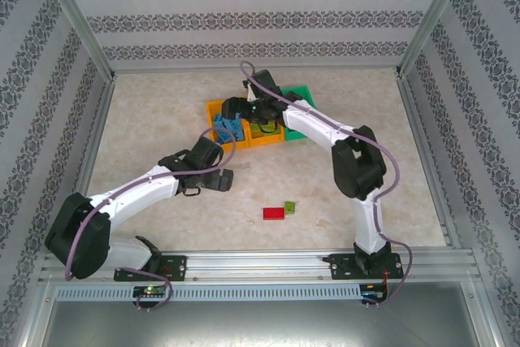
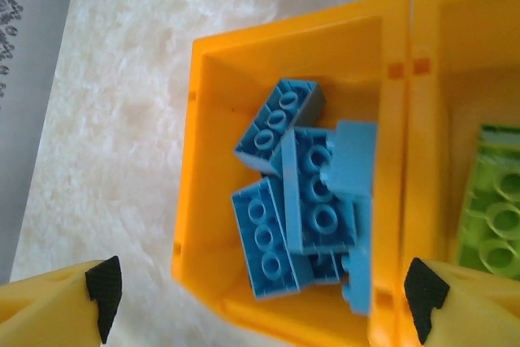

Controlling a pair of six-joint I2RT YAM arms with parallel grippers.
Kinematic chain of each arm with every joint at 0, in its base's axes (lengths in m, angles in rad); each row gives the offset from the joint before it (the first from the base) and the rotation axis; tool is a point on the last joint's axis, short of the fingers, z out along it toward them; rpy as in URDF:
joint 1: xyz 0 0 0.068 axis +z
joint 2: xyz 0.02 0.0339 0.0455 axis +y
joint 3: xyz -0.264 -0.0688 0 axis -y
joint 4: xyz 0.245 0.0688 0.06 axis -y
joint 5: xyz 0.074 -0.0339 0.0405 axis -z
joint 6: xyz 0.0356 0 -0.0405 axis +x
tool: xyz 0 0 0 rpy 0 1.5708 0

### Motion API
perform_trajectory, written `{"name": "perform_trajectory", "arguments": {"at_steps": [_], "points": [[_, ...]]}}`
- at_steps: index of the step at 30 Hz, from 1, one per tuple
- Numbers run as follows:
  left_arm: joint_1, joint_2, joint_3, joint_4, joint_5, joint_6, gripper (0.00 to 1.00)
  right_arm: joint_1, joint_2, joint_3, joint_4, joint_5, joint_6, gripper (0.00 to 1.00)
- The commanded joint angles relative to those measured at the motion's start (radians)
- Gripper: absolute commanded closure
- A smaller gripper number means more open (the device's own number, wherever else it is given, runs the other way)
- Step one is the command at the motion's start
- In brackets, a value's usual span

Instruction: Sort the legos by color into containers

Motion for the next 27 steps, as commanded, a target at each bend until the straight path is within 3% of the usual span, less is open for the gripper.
{"name": "perform_trajectory", "arguments": {"at_steps": [1,5,9,15,22,27], "points": [[-0.093,-0.029,-0.023,0.072,0.051,0.009,0.0,-0.007,-0.14,-0.114,0.025,0.062,-0.084,0.03],[-0.182,-0.056,-0.067,0.188,0.159,0.187,0.0,-0.054,-0.255,-0.288,0.045,0.081,-0.119,0.02],[-0.205,-0.042,-0.071,0.235,0.271,0.371,0.0,-0.121,-0.366,-0.453,0.067,0.103,-0.119,0.02],[-0.228,0.052,-0.062,0.286,0.408,0.488,0.04,-0.243,-0.558,-0.65,0.083,0.173,-0.117,0.02],[-0.377,0.231,0.036,0.278,0.257,0.589,0.04,-0.392,-0.76,-0.821,0.058,0.214,-0.115,0.02],[-0.401,0.306,0.087,0.298,0.26,0.639,0.05,-0.481,-0.848,-0.913,0.037,0.19,-0.106,0.02]]}}
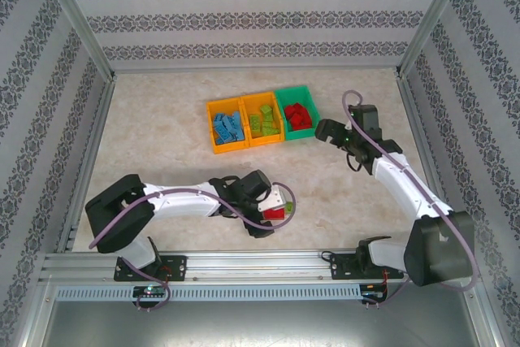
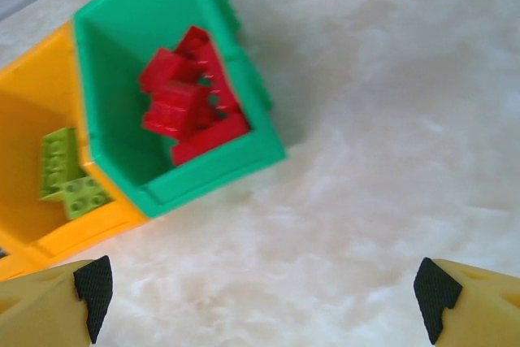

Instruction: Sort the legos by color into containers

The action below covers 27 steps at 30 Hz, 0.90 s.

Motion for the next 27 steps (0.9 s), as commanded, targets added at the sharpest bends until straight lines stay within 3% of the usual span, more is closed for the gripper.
{"name": "perform_trajectory", "arguments": {"at_steps": [1,5,7,10,20,27], "points": [[-0.011,0.034,0.051,0.026,-0.02,0.084,0.05,-0.032,-0.039,-0.055,-0.026,0.005,0.0,0.02],[-0.017,0.092,0.085,0.016,-0.007,0.11,0.08,-0.056,-0.053,-0.081,-0.033,-0.001,-0.001,0.02],[-0.017,0.129,0.104,0.012,-0.001,0.115,0.14,-0.059,-0.052,-0.086,-0.032,-0.01,0.0,0.02],[-0.017,0.177,0.135,-0.013,0.012,0.118,0.3,-0.062,-0.05,-0.084,-0.035,-0.014,0.002,0.02],[-0.016,0.183,0.117,-0.022,-0.019,0.102,0.67,-0.076,-0.067,-0.096,-0.034,-0.021,0.003,0.02],[0.002,0.166,0.109,-0.003,-0.075,0.071,0.75,-0.077,-0.065,-0.116,-0.024,-0.026,0.011,0.02]]}}
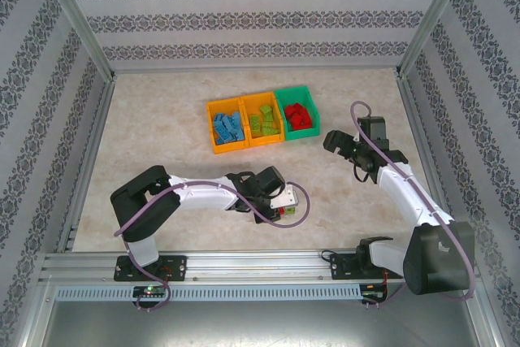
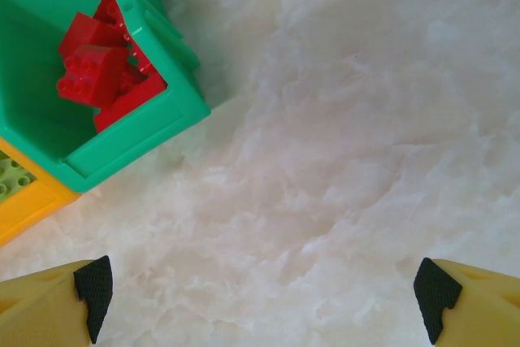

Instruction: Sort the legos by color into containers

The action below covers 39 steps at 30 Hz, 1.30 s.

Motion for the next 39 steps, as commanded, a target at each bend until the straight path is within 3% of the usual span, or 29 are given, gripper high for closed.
{"name": "perform_trajectory", "arguments": {"at_steps": [1,12,26,33,39], "points": [[0.01,0.001,-0.022,-0.014,-0.067,-0.024,0.76,-0.008,-0.011,-0.021,0.007,-0.011,0.011,0.02],[0.075,0.001,0.024,-0.007,-0.066,-0.038,0.78,-0.008,-0.002,-0.087,0.034,-0.038,0.029,0.02],[0.141,-0.01,0.154,-0.022,-0.152,-0.12,0.78,-0.005,0.012,-0.121,0.043,-0.06,0.041,0.02],[0.193,0.01,0.292,-0.019,-0.158,-0.193,0.77,-0.002,0.008,-0.135,0.054,-0.065,0.055,0.02],[0.274,0.15,0.569,-0.09,-0.077,-0.35,0.75,0.018,-0.011,-0.149,0.065,-0.065,0.077,0.02]]}}
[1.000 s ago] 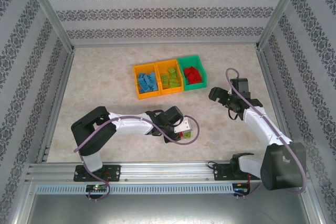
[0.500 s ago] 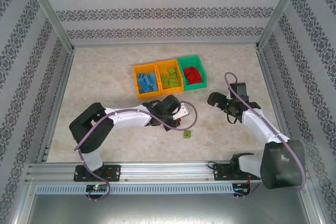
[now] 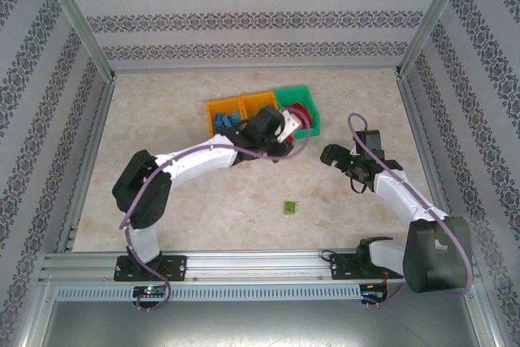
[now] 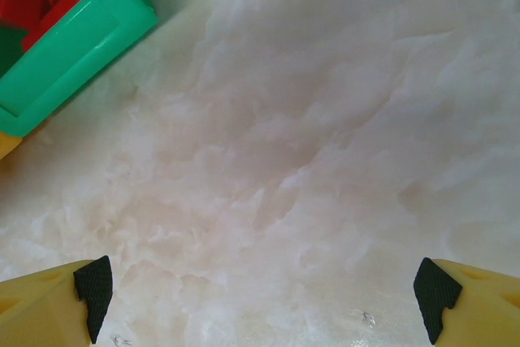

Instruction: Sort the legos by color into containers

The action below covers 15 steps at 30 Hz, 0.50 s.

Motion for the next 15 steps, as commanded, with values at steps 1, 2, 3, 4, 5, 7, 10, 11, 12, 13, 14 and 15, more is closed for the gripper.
{"name": "perform_trajectory", "arguments": {"at_steps": [1,2,3,4,5,7,10,11,12,13,14,15], "points": [[0.056,0.109,0.167,-0.089,0.075,-0.157,0.76,0.026,-0.027,-0.027,0.024,-0.005,0.029,0.02],[0.07,0.147,0.235,-0.122,0.103,-0.188,0.76,0.037,-0.031,-0.03,0.026,0.0,0.028,0.02],[0.083,0.191,0.307,-0.152,0.123,-0.22,0.78,0.057,-0.036,-0.033,0.025,0.009,0.027,0.02],[0.093,0.229,0.367,-0.176,0.137,-0.252,0.79,0.078,-0.039,-0.034,0.02,0.022,0.027,0.02],[0.101,0.265,0.423,-0.191,0.143,-0.27,0.8,0.097,-0.039,-0.035,0.015,0.034,0.027,0.02],[0.113,0.334,0.529,-0.219,0.141,-0.308,0.8,0.14,-0.041,-0.036,0.0,0.055,0.031,0.02],[0.132,0.432,0.672,-0.268,0.145,-0.353,0.8,0.202,-0.045,-0.032,-0.037,0.091,0.052,0.02],[0.138,0.46,0.71,-0.282,0.145,-0.365,0.79,0.218,-0.048,-0.034,-0.045,0.1,0.06,0.02],[0.143,0.488,0.748,-0.287,0.148,-0.382,0.77,0.236,-0.055,-0.036,-0.056,0.109,0.067,0.02],[0.151,0.514,0.777,-0.28,0.167,-0.393,0.76,0.254,-0.063,-0.037,-0.066,0.116,0.072,0.02],[0.155,0.534,0.8,-0.276,0.174,-0.404,0.75,0.27,-0.071,-0.038,-0.076,0.124,0.077,0.02],[0.163,0.558,0.829,-0.276,0.177,-0.421,0.75,0.288,-0.082,-0.039,-0.087,0.137,0.084,0.02]]}}
